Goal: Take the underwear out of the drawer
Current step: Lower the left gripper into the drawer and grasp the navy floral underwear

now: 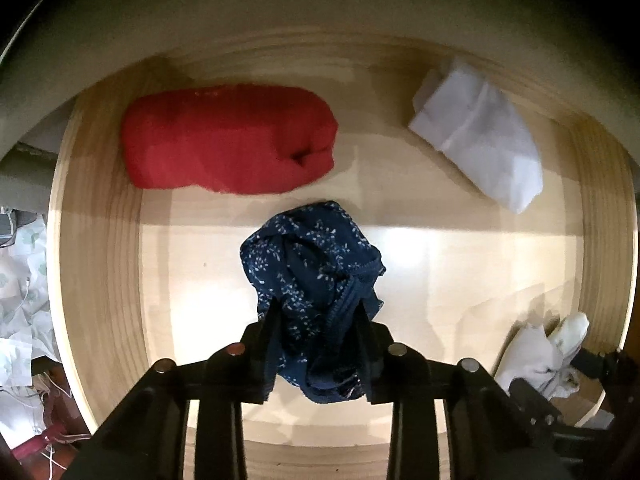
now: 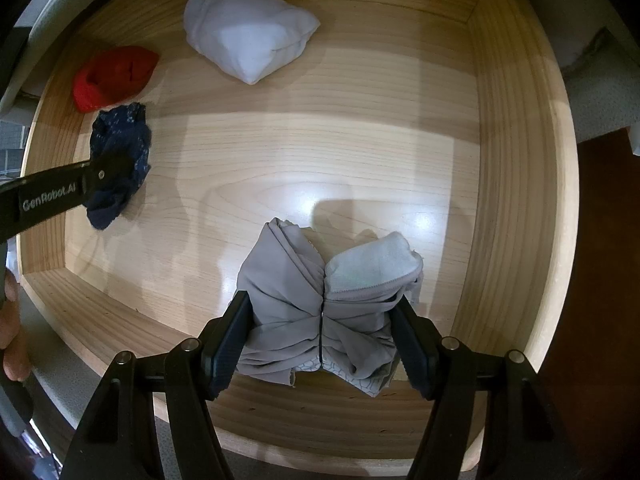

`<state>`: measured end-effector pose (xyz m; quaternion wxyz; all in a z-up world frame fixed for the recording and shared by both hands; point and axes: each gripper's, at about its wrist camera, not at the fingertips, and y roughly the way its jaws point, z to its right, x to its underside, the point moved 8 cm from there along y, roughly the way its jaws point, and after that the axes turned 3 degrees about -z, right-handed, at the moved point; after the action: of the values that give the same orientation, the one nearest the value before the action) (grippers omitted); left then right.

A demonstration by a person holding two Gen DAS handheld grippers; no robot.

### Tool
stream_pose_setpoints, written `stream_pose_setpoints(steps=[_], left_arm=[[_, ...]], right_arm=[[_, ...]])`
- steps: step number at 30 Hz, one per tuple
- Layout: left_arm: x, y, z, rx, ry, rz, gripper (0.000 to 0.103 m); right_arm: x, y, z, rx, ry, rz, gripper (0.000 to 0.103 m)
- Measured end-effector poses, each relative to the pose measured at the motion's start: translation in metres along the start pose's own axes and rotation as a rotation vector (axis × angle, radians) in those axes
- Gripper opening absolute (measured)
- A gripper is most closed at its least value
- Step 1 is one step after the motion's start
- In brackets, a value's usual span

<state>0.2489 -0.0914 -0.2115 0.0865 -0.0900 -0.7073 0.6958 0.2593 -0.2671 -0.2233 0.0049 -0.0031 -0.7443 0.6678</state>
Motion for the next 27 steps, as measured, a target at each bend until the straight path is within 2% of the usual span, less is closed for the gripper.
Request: stream_pose_setpoints(steps=[5,16,23,27], left_arm=[[0.014,0.003,0.002,-0.003,0.025,-0.024,0.029],[0.032,-0.004,-0.009,0.048,0.023,-0.044,0.028],[0.061,-0.012,-0.008,0.052,0.034,-0.024,0.028],[0.066,-0.023,-0.009,0.048,0.041,0.009,0.028]], right_arm=[[0.001,0.0,-0.001,0.001,-0.001,0.0,0.065],[0.005,-0.002,0.002,0.003,-0.002,-0.002,0.065],[0.007,-0.002,0.003,0.003,-0.001,-0.001,0.065],[0.007,-0.002,0.002,0.003,-0.003,-0.001,0.065]])
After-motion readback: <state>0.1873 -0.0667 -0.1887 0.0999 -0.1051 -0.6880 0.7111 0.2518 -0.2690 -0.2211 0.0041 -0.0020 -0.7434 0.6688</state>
